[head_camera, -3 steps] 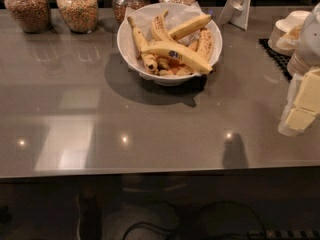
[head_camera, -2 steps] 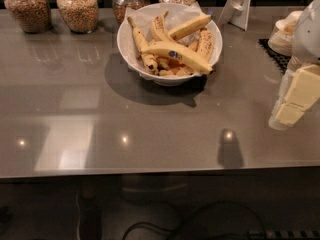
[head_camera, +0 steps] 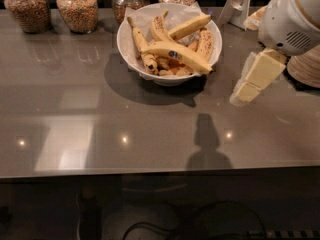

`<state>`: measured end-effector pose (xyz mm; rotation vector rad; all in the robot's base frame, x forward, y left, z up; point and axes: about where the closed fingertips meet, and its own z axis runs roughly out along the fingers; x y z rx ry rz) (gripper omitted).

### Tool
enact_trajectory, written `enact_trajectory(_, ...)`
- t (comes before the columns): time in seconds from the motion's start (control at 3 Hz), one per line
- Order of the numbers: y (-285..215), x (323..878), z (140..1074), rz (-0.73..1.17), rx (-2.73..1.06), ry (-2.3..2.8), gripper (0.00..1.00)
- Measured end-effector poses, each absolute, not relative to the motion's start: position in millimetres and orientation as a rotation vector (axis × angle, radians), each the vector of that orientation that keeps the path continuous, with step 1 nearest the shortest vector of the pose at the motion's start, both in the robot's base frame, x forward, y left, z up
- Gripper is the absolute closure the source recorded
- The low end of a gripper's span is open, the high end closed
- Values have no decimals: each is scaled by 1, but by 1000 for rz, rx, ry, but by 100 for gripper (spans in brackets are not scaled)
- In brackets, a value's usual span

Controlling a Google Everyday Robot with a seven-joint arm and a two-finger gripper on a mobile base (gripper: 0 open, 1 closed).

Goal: Pick banana from white bowl

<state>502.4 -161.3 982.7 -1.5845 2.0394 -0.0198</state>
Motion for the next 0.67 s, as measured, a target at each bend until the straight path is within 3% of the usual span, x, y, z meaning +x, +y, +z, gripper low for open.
enact_trajectory(0.67, -118, 559, 978, 65, -1524, 1871, 0)
